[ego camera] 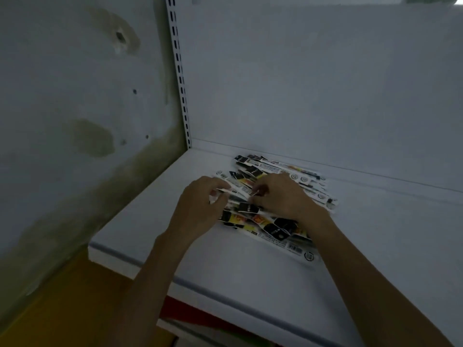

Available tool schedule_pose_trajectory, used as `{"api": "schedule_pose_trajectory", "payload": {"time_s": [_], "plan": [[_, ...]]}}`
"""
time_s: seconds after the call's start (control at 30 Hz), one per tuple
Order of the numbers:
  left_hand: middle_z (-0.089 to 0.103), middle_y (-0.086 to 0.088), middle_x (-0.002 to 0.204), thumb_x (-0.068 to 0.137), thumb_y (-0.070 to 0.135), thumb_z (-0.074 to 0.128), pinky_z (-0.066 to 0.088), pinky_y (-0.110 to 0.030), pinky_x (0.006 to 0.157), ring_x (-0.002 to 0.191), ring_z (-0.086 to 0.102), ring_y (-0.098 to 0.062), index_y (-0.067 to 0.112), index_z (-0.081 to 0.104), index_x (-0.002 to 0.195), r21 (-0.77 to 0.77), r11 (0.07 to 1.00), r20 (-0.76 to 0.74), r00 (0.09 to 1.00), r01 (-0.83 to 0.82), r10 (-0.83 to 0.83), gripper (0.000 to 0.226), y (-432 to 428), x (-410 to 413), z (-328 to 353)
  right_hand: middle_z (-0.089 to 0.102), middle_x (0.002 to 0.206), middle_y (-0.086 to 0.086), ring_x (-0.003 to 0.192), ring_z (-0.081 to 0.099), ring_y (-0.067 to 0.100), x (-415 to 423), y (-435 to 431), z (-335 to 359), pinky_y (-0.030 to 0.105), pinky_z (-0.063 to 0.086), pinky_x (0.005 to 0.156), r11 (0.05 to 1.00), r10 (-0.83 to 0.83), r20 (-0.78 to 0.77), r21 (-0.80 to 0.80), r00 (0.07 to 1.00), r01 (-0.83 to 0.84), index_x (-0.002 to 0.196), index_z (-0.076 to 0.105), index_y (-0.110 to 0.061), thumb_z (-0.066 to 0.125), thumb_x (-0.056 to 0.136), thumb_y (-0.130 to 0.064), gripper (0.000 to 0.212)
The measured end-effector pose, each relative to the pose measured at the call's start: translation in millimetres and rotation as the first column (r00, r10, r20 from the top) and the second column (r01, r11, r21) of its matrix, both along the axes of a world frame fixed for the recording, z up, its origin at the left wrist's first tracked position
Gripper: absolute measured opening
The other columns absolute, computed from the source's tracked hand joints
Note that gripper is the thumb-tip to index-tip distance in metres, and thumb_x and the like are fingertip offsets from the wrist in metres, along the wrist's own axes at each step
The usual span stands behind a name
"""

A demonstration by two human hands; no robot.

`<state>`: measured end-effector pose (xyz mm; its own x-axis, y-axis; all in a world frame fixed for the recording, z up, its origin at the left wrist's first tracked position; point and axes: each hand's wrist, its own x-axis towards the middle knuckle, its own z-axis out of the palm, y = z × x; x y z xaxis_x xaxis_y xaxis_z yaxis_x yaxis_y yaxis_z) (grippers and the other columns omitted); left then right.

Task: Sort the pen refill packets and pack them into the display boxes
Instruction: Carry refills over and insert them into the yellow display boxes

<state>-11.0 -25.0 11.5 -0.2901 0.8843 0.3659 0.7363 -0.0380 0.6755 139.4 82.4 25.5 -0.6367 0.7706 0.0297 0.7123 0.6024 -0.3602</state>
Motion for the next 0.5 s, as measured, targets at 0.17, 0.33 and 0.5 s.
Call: {"api": "schedule_pose_trajectory", "payload": {"time_s": [0.17, 0.33, 0.5], "plan": [[0.059, -0.003, 0.114, 0.081, 0.021, 0.065, 0.030, -0.024, 0.082, 0.105, 0.046, -0.021, 0.016, 0.062, 0.114, 0.049, 0.992, -0.343, 0.935, 0.115, -0.092, 0.034, 28, -14, 4, 0.070, 0.096, 0.006, 0.082, 0.065, 0.020, 9, -2, 15, 0.023, 0.048, 0.075, 0.994, -0.113, -0.275, -0.026, 0.955, 0.110, 0.098, 0.068, -0.019, 0.064, 0.082, -0.007, 0.020], [0.055, 0.001, 0.084, 0.094, 0.024, 0.046, 0.033, -0.027, 0.066, 0.078, 0.054, -0.023, 0.012, 0.058, 0.101, 0.059, 0.969, -0.416, 0.889, 0.239, -0.194, 0.019, 43, -11, 15, 0.068, 0.082, 0.014, 0.071, 0.067, 0.027, 12, -19, 41, 0.036, 0.055, 0.065, 0.937, -0.216, -0.734, -0.342, 0.643, -0.076, 0.102, 0.064, -0.009, 0.058, 0.089, -0.012, 0.015], [0.051, 0.000, 0.064, 0.097, 0.015, 0.039, 0.036, -0.018, 0.047, 0.049, 0.044, -0.006, 0.010, 0.050, 0.091, 0.088, 0.984, 0.106, 0.981, 0.153, -0.162, 0.014, 42, -24, 21, 0.065, 0.098, 0.000, 0.088, 0.060, 0.020, 17, 9, 11, 0.030, 0.048, 0.072, 0.896, -0.424, -0.085, 0.103, 0.902, 0.431, 0.106, 0.062, -0.016, 0.057, 0.088, -0.035, 0.027]]}}
